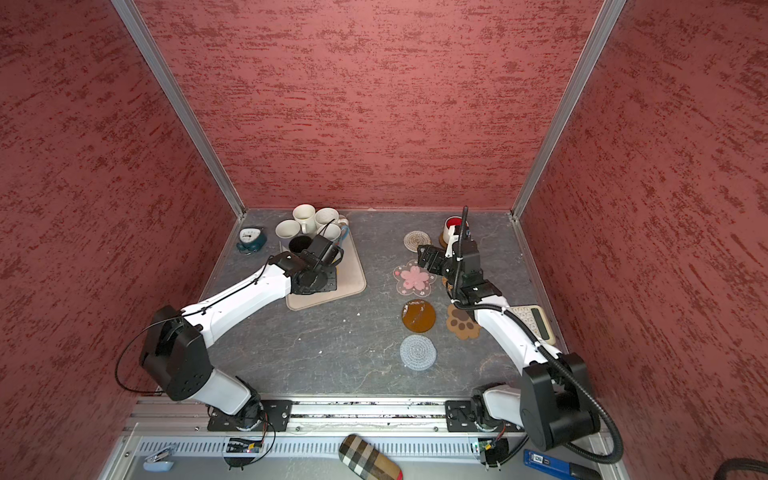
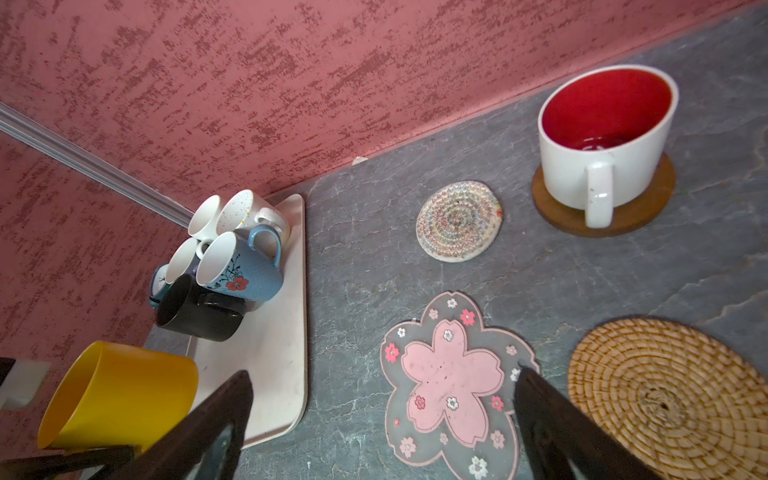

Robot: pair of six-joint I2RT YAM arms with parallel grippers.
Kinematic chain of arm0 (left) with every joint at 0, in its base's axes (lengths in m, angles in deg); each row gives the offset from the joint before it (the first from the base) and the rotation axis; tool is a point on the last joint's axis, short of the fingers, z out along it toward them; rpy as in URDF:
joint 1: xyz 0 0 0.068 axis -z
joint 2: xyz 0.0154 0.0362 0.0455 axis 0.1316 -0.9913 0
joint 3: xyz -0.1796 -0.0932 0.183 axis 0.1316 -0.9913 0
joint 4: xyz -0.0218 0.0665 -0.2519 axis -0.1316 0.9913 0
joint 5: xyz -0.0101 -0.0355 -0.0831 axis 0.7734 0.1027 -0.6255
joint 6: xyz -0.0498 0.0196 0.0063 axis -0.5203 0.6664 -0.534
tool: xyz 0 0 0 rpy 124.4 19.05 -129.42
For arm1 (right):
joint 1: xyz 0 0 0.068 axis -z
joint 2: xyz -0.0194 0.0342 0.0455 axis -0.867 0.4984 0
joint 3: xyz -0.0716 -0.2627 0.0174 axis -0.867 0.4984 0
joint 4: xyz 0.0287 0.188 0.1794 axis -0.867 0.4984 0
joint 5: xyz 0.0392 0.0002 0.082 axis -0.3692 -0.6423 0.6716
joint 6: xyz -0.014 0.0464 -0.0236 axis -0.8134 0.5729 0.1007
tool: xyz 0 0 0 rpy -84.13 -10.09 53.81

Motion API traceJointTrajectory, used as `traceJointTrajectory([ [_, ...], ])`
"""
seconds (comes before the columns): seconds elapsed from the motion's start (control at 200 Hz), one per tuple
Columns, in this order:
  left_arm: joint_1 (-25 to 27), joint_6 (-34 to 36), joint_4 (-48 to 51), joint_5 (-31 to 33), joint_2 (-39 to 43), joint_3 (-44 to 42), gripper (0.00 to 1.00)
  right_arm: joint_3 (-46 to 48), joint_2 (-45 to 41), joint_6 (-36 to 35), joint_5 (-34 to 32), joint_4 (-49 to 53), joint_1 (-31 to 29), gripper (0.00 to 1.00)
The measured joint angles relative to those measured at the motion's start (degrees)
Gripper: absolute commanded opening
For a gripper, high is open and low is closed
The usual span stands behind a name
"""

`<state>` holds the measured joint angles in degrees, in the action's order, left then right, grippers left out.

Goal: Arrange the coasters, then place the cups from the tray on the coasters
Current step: 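Carry the yellow mug with the left gripper onto the small multicolour woven coaster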

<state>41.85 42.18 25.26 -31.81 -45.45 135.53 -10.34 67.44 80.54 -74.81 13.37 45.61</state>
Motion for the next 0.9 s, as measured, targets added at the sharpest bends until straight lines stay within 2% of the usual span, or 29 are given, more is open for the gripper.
traceJointTrajectory([
  [0.356,3.02,7.39,-1.20,-1.79,-10.71,14.10,0.00,1.03,-5.86,-0.35,-0.92,4.20,0.02,0.99],
  [0.751,3.63,16.37,-4.48,-6.43,-27.96,29.66,0.00,2.64,-11.87,-0.28,-2.80,7.48,0.02,0.99],
  [0.902,3.78,19.28,-6.91,-8.81,-32.39,32.83,0.00,3.65,-12.96,-0.26,-2.78,7.69,0.02,0.99],
])
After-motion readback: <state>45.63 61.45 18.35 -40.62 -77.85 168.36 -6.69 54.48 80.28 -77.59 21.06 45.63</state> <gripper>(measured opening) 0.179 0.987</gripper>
